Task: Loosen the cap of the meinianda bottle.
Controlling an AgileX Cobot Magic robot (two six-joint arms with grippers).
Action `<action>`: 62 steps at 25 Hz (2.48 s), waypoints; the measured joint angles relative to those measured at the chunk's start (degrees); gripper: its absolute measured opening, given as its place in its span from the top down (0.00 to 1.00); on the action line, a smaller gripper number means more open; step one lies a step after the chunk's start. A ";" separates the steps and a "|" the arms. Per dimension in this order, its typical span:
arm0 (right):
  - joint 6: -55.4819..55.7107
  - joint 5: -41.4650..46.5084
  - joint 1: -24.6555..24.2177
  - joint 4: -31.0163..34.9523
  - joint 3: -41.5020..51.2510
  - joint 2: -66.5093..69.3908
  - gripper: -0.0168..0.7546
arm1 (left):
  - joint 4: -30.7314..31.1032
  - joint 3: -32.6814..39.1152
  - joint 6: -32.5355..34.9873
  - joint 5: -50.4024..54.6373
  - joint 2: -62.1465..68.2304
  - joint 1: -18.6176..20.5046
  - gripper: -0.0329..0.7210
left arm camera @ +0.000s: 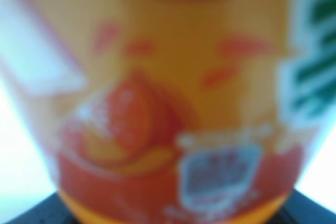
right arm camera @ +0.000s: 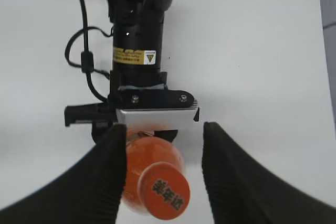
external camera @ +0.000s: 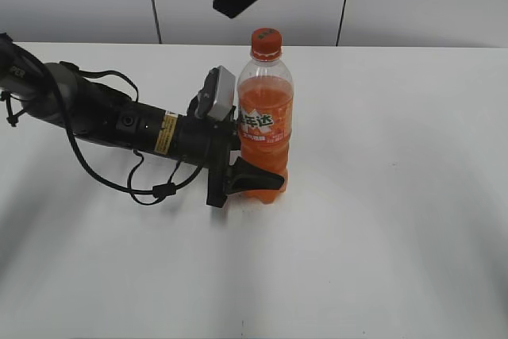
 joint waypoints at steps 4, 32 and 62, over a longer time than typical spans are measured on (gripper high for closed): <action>16.51 0.00 0.00 -1.36 -0.73 -0.06 0.52 | 0.00 0.00 0.00 0.00 0.00 0.00 0.42; 79.92 0.05 0.00 -11.50 2.98 -1.36 0.52 | -0.03 -0.02 0.00 0.13 0.00 0.00 0.42; 82.77 0.00 0.00 -9.06 5.69 1.83 0.52 | -0.08 -0.02 0.00 0.07 0.00 0.00 0.42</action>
